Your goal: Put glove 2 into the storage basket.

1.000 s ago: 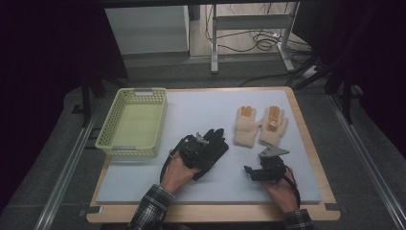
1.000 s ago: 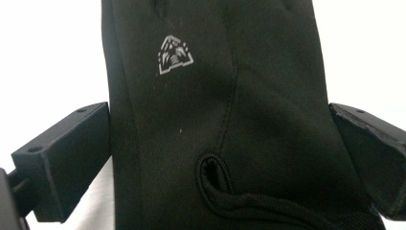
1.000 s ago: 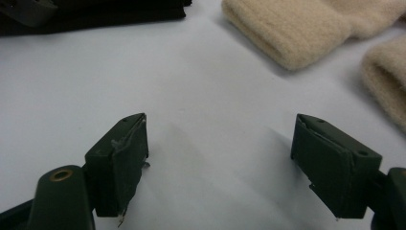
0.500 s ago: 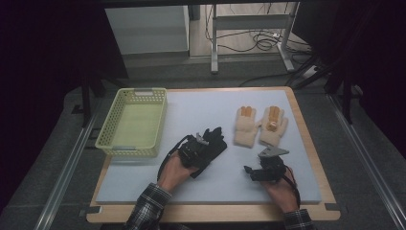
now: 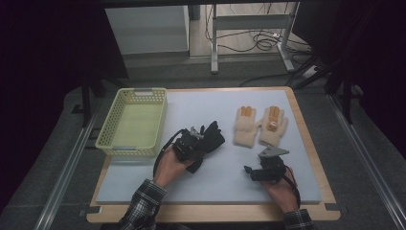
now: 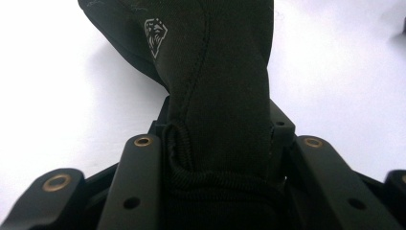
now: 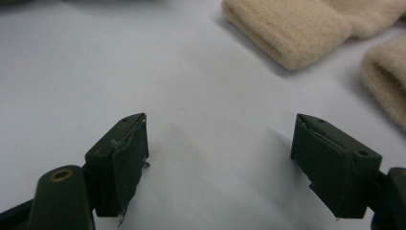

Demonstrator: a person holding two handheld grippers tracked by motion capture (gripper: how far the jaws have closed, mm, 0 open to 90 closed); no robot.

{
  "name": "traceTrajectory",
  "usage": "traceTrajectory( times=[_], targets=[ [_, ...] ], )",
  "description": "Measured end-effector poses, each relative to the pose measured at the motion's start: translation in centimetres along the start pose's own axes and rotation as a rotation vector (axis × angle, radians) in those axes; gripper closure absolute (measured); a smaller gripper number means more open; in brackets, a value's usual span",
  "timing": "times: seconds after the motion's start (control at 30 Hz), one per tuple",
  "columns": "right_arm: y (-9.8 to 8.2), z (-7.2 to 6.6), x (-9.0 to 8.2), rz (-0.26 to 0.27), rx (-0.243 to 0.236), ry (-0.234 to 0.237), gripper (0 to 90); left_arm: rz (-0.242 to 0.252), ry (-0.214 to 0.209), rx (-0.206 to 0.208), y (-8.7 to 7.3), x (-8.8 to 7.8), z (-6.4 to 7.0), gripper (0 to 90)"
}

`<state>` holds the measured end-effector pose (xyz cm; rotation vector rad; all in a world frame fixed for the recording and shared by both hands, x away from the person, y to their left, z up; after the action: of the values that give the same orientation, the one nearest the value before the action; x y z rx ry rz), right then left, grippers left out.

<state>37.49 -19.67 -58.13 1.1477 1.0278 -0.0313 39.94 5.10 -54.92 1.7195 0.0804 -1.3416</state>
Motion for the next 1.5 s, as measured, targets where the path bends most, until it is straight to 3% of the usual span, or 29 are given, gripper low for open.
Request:
traceTrajectory(
  times=[0.3, 0.93, 1.13, 1.5],
  targets=[
    [0.0, 0.0, 0.0, 0.001, -0.002, 0.0, 20.1, 0.024, -0.007, -0.042, 1.8, -2.4, -1.4, 60.1],
    [0.0, 0.0, 0.0, 0.004, -0.004, -0.002, 20.0, 0.044, 0.122, -0.104, 3.7, -7.6, -6.1, 59.2],
    [0.0, 0.0, 0.0, 0.004, -0.003, -0.003, 19.9, 0.036, 0.185, -0.127, 3.3, -9.2, -8.4, 57.9],
    [0.0, 0.0, 0.0, 0.004, -0.005, -0.003, 19.9, 0.051, 0.275, -0.217, 0.8, -11.5, -12.9, 56.8]
  ],
)
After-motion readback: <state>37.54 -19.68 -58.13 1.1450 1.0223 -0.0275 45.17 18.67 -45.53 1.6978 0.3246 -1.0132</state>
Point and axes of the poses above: each handheld gripper's, and its own axes: x roughly forward along the jaws, y roughly out of its top, z roughly to its right, the point moved 7 cm from there along x, roughly forward along the jaws, and after that the axes turned 2 degrees about x, right-handed, at the moved point
